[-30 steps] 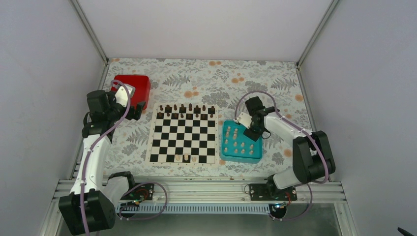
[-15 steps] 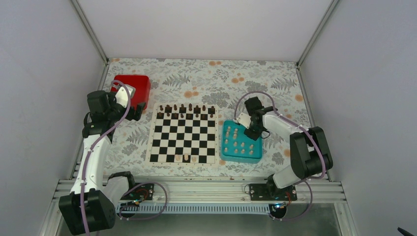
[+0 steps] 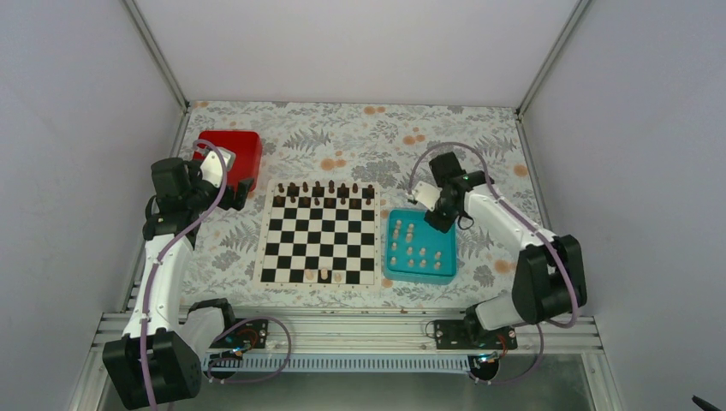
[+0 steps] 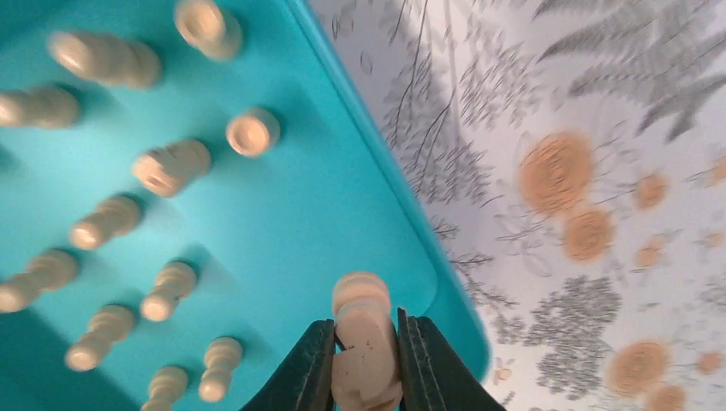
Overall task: Set up the chess pieces on the board
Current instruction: Pick up the chess piece from the storage box, then place the chess piece on the chessboard.
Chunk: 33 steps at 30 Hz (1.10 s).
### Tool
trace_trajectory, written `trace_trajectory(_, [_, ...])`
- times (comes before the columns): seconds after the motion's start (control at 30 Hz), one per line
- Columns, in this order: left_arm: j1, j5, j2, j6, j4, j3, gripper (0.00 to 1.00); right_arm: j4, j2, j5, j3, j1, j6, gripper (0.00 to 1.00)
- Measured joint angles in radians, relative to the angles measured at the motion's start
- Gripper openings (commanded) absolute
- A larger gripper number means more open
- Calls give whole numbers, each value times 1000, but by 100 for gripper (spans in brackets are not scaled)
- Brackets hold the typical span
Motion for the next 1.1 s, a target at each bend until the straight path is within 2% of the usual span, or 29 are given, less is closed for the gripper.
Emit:
trace_trajectory(0.17, [0, 1, 0, 0, 0, 0, 100, -102, -45, -49, 143, 94, 11, 10])
trace_trajectory(0.3, [0, 1, 0, 0, 0, 0, 100, -161, -42, -103, 251, 264, 43, 10])
trace_trajectory(0.43, [0, 0, 0, 0, 0, 0, 100, -187, 21, -143, 286, 436, 77, 11])
trace_trajectory(0.53, [0, 0, 0, 0, 0, 0, 100, -192, 97, -172, 286, 515, 85, 11])
trace_trajectory(1.1, [0, -3, 5, 0, 0, 0, 100, -51, 369, -285, 261, 651, 77, 11])
